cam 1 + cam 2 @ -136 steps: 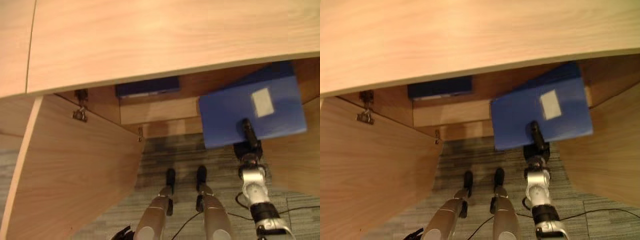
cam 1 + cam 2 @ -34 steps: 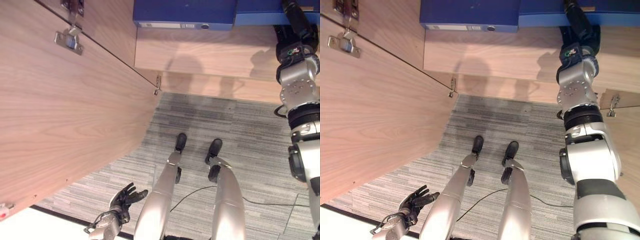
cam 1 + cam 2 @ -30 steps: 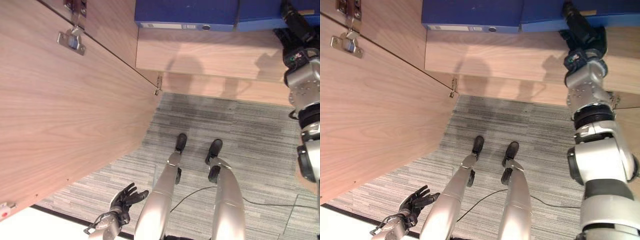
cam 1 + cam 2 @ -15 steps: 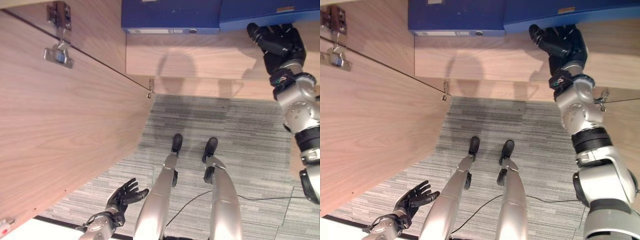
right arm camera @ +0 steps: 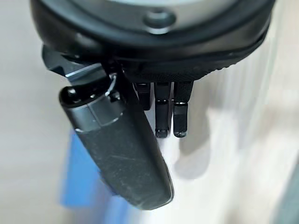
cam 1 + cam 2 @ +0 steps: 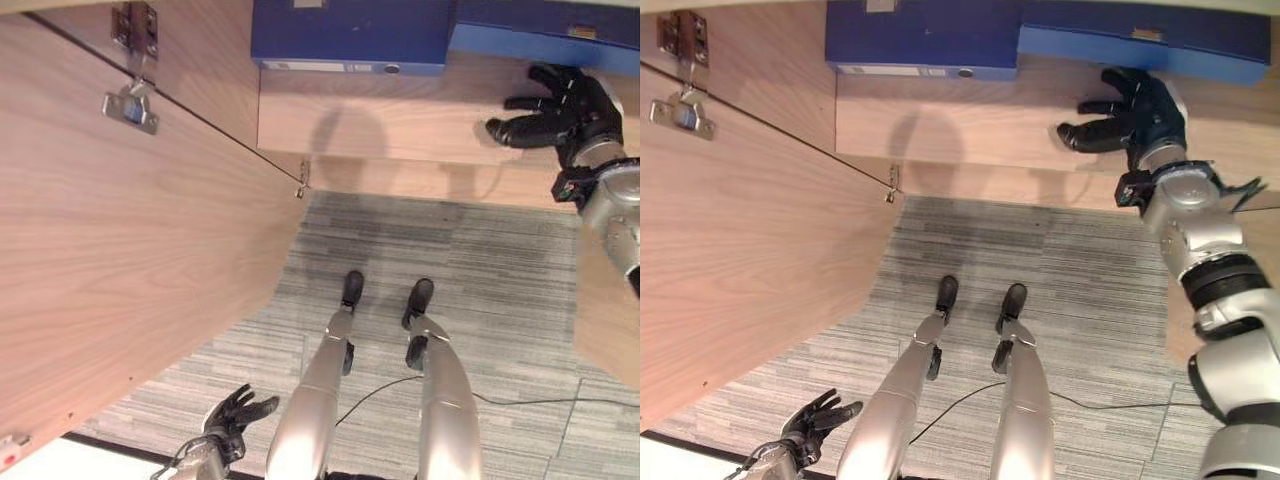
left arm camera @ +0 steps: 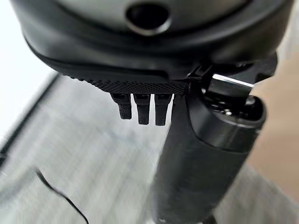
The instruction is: Put the empty folder in the office cabinet
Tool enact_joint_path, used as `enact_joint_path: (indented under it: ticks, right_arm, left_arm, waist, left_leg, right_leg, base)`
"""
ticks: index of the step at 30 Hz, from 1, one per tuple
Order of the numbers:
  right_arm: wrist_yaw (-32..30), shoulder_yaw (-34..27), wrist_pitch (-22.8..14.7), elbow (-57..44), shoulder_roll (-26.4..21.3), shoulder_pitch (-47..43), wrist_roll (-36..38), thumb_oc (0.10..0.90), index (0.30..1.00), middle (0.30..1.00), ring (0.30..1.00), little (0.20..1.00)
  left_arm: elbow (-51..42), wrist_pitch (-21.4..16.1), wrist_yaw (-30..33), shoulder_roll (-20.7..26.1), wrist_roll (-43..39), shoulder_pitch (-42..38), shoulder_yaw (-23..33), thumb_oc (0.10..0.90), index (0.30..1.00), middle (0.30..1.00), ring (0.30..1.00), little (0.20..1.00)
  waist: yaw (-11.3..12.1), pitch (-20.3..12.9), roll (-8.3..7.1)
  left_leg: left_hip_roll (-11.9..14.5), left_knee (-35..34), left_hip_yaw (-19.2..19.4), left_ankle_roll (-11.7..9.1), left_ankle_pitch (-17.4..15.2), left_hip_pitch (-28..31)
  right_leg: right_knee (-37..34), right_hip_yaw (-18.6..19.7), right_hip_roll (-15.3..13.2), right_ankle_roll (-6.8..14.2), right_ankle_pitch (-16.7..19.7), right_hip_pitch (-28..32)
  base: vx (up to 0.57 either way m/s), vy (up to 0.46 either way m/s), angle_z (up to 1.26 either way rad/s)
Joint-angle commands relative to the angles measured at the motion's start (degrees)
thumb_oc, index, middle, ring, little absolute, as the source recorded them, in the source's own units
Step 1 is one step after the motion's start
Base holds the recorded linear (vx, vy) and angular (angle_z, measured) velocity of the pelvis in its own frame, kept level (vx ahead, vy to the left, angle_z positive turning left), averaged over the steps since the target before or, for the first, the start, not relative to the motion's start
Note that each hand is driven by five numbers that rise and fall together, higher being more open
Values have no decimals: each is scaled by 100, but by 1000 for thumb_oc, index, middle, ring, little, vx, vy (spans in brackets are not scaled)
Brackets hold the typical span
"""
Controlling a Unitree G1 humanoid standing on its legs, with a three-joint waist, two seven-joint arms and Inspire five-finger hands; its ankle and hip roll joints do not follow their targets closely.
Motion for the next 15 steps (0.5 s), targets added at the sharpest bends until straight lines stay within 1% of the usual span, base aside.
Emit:
enact_joint_path:
  ticks: [1,4,5,6,7,8,9,10,11,12,13,14,15]
  right_arm:
    - [306,920,434,420,-541,-445,-1426,800,900,900,900,900]
    - [541,1521,630,808,-613,-803,-2174,800,900,900,900,900]
    - [545,1540,629,816,-606,-821,-2172,800,900,900,900,900]
    - [600,1850,678,1046,-604,-1037,-2668,800,900,900,900,900]
    - [683,2073,712,1113,-607,-1167,-3011,800,900,900,900,900]
    - [721,2303,821,1034,-521,-1404,-3444,800,900,900,900,900]
    - [722,2312,823,1034,-525,-1412,-3444,800,900,900,900,900]
    - [893,2483,826,982,-558,-1390,-3669,800,900,900,900,900]
    - [893,2484,826,982,-558,-1391,-3669,800,900,900,900,900]
    - [1167,2883,879,831,-623,-1514,-4080,800,900,900,900,900]
    - [1305,3050,894,774,-604,-1481,-4386,800,900,900,900,900]
    - [1636,3359,960,390,-579,-1375,-5059,800,900,900,900,900]
    - [1641,3357,964,384,-581,-1374,-5065,800,900,900,900,900]
  left_arm:
    - [-1210,-113,-106,927,-369,1453,-168,800,900,900,900,900]
    - [-2150,-63,-232,1550,-523,1847,-255,800,900,900,900,900]
    - [-2160,-57,-230,1546,-525,1856,-250,800,900,900,900,900]
    - [-2452,-5,-279,1795,-542,1976,-271,800,900,900,900,900]
    - [-2645,1,-298,1926,-559,2030,-254,800,900,900,900,900]
    - [-1669,73,-169,1520,-302,1582,-455,800,900,900,900,900]
    - [-1655,66,-170,1511,-300,1570,-464,800,900,900,900,900]
    - [-1575,120,-234,1494,-176,1495,-446,800,900,900,900,900]
    - [-1574,120,-234,1494,-176,1495,-446,800,900,900,900,900]
    - [-1495,99,-353,1509,-78,1501,-279,800,900,900,900,900]
    - [-1485,91,-387,1492,-50,1520,-232,800,900,900,900,900]
    - [-1482,117,-427,1459,-25,1552,-173,800,900,900,900,900]
    - [-1483,118,-427,1458,-25,1554,-173,800,900,900,900,900]
  waist:
    - [21,-112,94]
    - [44,-113,140]
    - [36,-113,143]
    - [51,-113,154]
    - [55,-113,155]
    - [29,-114,87]
    - [28,-113,94]
    - [40,-113,89]
    - [39,-113,89]
    - [72,-114,107]
    - [95,-115,116]
    - [113,-114,126]
    - [113,-114,127]
  left_leg:
    - [133,388,425,-277,-787,-109]
    - [126,343,434,-255,-767,-85]
    - [126,342,434,-255,-767,-84]
    - [125,299,428,-241,-751,-61]
    - [125,270,431,-236,-738,-46]
    - [124,219,419,-236,-720,-25]
    - [124,216,418,-236,-719,-25]
    - [124,199,413,-241,-700,-19]
    - [124,199,413,-241,-700,-19]
    - [118,173,417,-238,-679,13]
    - [116,171,422,-236,-682,25]
    - [112,182,447,-228,-703,45]
    - [113,182,447,-228,-704,47]
  right_leg:
    - [-521,-110,86,393,-295,367]
    - [-586,-132,80,411,-270,420]
    - [-588,-132,81,411,-269,421]
    - [-622,-128,92,426,-255,443]
    - [-665,-130,95,436,-238,460]
    - [-746,-134,106,450,-211,486]
    - [-748,-134,106,450,-211,486]
    - [-770,-132,107,453,-200,497]
    - [-771,-132,107,453,-200,497]
    - [-775,-137,99,456,-186,526]
    - [-778,-131,103,457,-187,535]
    - [-791,-108,113,451,-196,559]
    - [-792,-108,114,451,-196,561]
  base:
    - [-18,24,5]
    - [-11,15,4]
    - [-14,22,-4]
    - [-14,20,-6]
    - [-27,12,-8]
    - [-19,0,-8]
    - [-21,-10,-13]
    - [-9,-2,-15]
    - [-22,3,-4]
    - [-18,7,8]
    - [-23,15,14]
    - [-10,9,7]
    - [0,0,0]
